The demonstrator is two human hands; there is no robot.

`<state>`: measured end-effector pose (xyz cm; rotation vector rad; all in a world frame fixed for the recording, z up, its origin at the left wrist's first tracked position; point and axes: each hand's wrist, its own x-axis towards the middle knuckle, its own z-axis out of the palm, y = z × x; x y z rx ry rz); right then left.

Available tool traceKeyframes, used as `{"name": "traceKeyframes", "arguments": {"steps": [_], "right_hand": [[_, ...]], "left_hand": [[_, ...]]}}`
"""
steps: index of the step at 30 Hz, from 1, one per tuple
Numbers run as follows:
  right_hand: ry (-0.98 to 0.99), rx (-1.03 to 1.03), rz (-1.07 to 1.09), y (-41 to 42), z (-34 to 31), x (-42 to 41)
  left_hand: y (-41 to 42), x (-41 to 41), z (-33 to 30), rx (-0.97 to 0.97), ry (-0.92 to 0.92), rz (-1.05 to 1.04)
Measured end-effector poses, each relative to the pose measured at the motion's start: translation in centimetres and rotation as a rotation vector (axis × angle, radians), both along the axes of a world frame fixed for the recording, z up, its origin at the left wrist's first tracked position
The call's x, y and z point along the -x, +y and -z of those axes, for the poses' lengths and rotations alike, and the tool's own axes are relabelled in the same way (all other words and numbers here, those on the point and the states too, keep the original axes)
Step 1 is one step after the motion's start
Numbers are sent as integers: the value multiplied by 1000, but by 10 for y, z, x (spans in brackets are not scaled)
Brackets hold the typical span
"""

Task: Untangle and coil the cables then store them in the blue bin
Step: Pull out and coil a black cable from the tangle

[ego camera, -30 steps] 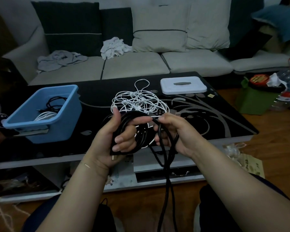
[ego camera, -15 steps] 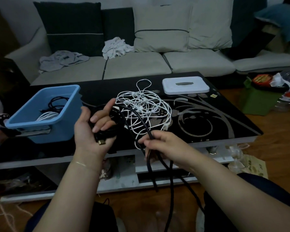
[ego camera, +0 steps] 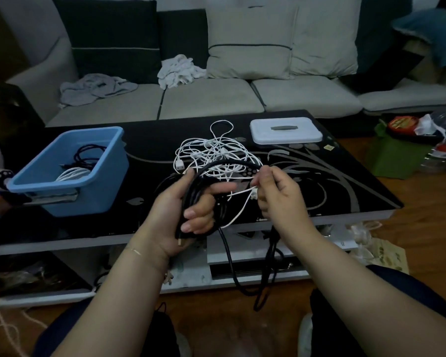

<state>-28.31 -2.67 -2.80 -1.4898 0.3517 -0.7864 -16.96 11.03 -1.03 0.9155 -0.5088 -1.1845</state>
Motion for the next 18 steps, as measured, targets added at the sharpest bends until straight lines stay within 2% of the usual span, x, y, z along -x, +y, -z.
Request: {"name": "traceKeyframes", "arguments": {"steps": [2,5,8,14,18], "right_hand": [[107,-148,-47,-4,2,-3],[258,-227,-101,0,9,-5],[356,-278,-105,11,13,-6],[273,-454,-136,19,17,-7],[250,-517,-64,29,25,-11]], "left_hand": [[-5,11,4,-17,-75,62],[-13,22,10,45,-168,110],[-14,24,8,102,-152,57],[-19,27,1,51,-53,-190],[-23,32,7,63,-17,-245]]}}
